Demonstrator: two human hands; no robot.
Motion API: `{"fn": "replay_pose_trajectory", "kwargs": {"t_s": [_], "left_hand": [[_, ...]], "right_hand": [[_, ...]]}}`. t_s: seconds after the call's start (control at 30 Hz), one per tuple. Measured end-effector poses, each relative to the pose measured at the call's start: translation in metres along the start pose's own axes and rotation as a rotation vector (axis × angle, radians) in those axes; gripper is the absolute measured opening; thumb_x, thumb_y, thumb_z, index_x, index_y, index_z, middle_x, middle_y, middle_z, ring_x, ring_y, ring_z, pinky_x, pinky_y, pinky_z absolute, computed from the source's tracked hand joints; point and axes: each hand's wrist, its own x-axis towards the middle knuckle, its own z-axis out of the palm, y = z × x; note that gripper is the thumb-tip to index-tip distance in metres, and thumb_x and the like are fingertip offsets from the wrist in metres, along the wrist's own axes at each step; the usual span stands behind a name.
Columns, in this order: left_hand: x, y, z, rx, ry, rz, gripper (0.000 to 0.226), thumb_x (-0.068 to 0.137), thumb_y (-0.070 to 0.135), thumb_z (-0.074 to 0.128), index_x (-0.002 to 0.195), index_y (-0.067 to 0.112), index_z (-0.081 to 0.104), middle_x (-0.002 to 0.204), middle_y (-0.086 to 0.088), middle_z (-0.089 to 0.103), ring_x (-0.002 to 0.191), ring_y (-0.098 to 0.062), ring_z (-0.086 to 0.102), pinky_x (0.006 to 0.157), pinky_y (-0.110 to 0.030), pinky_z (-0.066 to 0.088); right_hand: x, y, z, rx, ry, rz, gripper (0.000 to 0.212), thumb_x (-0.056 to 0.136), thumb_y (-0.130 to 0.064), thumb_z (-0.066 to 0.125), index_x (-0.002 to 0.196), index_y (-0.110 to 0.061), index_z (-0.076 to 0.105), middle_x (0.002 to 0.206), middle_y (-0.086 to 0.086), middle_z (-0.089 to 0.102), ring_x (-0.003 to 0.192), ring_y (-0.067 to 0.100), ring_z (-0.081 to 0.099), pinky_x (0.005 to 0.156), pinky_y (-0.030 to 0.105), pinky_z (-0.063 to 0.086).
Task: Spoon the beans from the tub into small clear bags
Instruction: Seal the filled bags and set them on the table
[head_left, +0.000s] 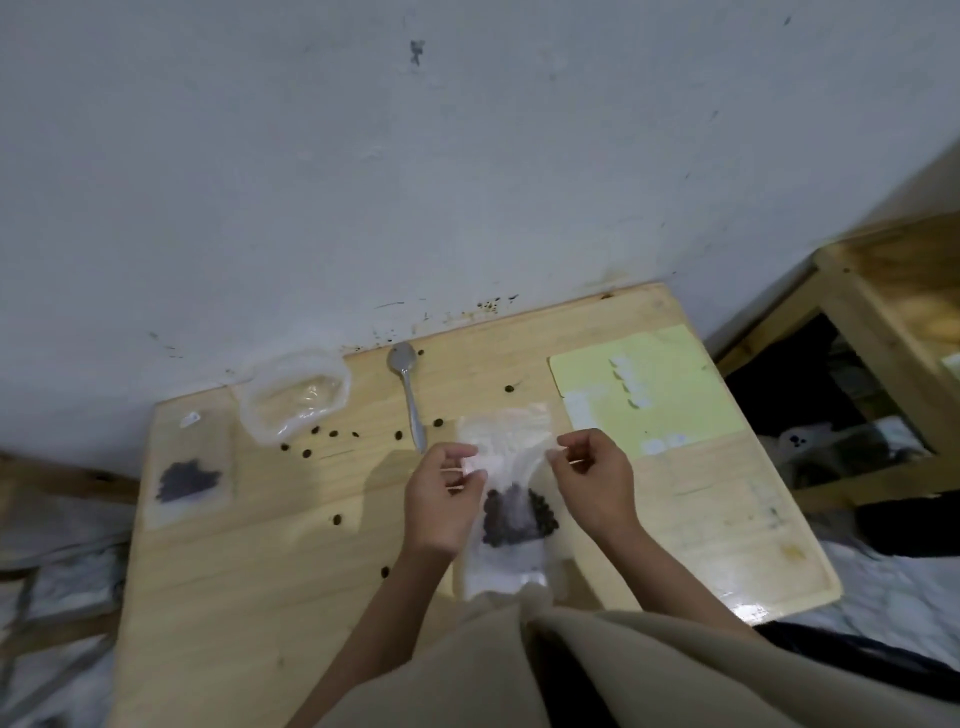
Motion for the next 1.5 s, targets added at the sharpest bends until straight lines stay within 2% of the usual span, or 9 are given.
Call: {"fn": "replay_pose_trajectory", "kwargs": {"t_s": [0.17,0.37,0.5,0.67,0.77,0.97,1.13,1.3,1.5], "left_hand": [[0.01,0.025,0.008,-0.192,-0.068,0.064,0.042,0.084,-0.012,0.059,0.101,0.027,0.063,0.109,0.013,0.066,0.105,-0.005,0.063,0.089,-0.021,0.049],[0.022,0.036,0.019,-0.26,-0.036,0.031,0.045,0.085,-0.015,0.055,0.102,0.026,0.063,0.102,0.014,0.07,0.095,0.002,0.064,0.079,-0.015,0.049],[0.03,0.04,0.025,-0.28,-0.018,0.014,0.037,0.085,-0.01,0.059,0.101,0.023,0.063,0.108,0.004,0.069,0.1,-0.006,0.065,0.086,-0.025,0.049],[0.039,0.047,0.033,-0.264,-0.035,0.008,0.035,0.085,-0.009,0.06,0.101,0.022,0.062,0.087,0.018,0.072,0.076,-0.002,0.061,0.074,-0.018,0.05],[0.042,0.049,0.036,-0.263,-0.028,0.009,0.035,0.082,-0.009,0.064,0.101,0.021,0.062,0.095,0.005,0.073,0.082,-0.006,0.065,0.076,-0.02,0.053],[0.043,0.048,0.036,-0.284,-0.047,0.024,0.039,0.081,-0.012,0.063,0.104,0.019,0.063,0.097,0.015,0.073,0.096,-0.003,0.066,0.082,-0.019,0.051],[0.039,0.046,0.034,-0.242,-0.09,0.055,0.047,0.087,-0.006,0.06,0.116,0.03,0.063,0.091,0.01,0.067,0.076,-0.005,0.059,0.078,-0.02,0.049],[0.026,0.056,0.031,-0.29,-0.1,0.085,0.046,0.088,-0.004,0.058,0.12,0.028,0.062,0.125,0.001,0.063,0.121,-0.023,0.056,0.104,-0.052,0.042],[-0.007,0.065,0.01,-0.379,-0.024,0.124,0.035,0.086,0.005,0.066,0.109,0.031,0.064,0.118,0.006,0.066,0.117,-0.013,0.058,0.103,-0.04,0.045]], "right_hand": [[0.036,-0.002,-0.026,0.144,-0.055,0.025,0.007,0.084,-0.015,0.067,0.079,-0.02,0.063,0.075,0.008,0.067,0.074,0.024,0.065,0.071,0.033,0.054],[0.1,0.001,-0.06,-0.098,0.216,-0.028,0.012,0.087,-0.011,0.059,0.092,-0.005,0.068,0.083,0.008,0.068,0.076,0.018,0.058,0.071,0.022,0.039],[0.144,0.016,-0.064,-0.256,0.178,-0.015,0.027,0.088,-0.013,0.057,0.11,-0.002,0.067,0.096,0.014,0.069,0.087,0.027,0.064,0.072,0.024,0.042],[0.174,0.025,-0.05,-0.48,0.099,0.041,0.023,0.084,-0.023,0.058,0.097,-0.009,0.07,0.092,0.015,0.065,0.083,0.036,0.061,0.069,0.035,0.048],[0.179,0.02,-0.045,-0.545,0.105,0.045,0.02,0.085,-0.016,0.055,0.097,-0.009,0.069,0.097,0.015,0.066,0.088,0.038,0.061,0.073,0.037,0.046],[0.153,-0.008,-0.057,-0.231,0.129,-0.017,0.009,0.086,-0.014,0.06,0.087,-0.007,0.065,0.085,0.005,0.068,0.076,0.018,0.06,0.069,0.024,0.042],[0.087,-0.044,-0.059,0.128,0.046,-0.059,0.012,0.077,-0.015,0.076,0.073,-0.008,0.067,0.068,-0.001,0.067,0.059,0.004,0.06,0.06,0.013,0.048],[0.038,-0.062,-0.036,0.252,-0.032,-0.107,0.014,0.073,-0.014,0.08,0.07,-0.009,0.067,0.063,-0.003,0.064,0.058,0.006,0.057,0.06,0.016,0.048],[-0.004,-0.083,-0.018,0.251,-0.018,-0.192,0.016,0.072,-0.021,0.08,0.07,-0.014,0.066,0.064,-0.004,0.066,0.058,0.004,0.057,0.06,0.016,0.047]]}}
